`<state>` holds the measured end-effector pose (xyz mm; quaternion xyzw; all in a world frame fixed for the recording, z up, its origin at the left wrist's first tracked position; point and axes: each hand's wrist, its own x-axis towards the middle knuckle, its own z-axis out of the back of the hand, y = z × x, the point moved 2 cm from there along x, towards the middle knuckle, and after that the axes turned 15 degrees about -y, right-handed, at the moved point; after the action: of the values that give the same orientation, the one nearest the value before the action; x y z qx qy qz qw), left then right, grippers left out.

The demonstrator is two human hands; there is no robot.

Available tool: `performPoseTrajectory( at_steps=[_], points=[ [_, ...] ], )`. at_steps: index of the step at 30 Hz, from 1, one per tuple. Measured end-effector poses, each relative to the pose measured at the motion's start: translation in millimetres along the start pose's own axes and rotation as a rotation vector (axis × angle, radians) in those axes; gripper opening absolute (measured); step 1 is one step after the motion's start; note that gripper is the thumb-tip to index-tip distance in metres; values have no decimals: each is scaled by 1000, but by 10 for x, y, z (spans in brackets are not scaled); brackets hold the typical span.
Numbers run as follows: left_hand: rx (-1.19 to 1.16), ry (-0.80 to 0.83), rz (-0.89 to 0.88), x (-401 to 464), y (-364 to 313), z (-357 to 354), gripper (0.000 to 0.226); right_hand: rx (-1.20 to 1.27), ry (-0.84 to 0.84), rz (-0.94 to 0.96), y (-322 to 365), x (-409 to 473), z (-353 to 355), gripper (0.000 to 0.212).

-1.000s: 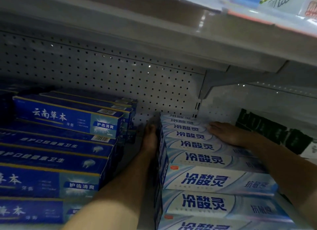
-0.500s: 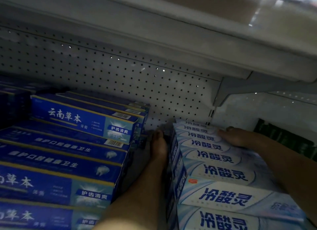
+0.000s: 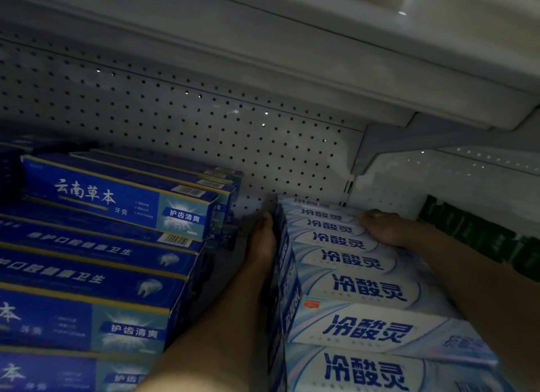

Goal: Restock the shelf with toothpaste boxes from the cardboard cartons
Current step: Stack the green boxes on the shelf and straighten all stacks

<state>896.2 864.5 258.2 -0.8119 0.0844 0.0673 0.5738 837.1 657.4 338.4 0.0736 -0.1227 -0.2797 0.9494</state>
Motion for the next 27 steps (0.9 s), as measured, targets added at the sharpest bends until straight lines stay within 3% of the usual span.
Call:
performPoseTrajectory(
  at_steps=[4,12,18,23,27],
  points=[
    [25,-37,-41,3,-26,13,51,-51,-73,66,60,-18,41,62],
    [20,-6,32,-29,-38,18,50,-10,-7,103,22,0,89,54],
    [37,6,57,-18,-41,49,55,18,-34,141,138,-126,162,76],
    [51,106,-47,-101,-54,16,46,52,195,228,310,-341,134,100],
    [12,84,-44,-125,-52,16,47,-7,141,245,318,-364,117,102]
  ],
)
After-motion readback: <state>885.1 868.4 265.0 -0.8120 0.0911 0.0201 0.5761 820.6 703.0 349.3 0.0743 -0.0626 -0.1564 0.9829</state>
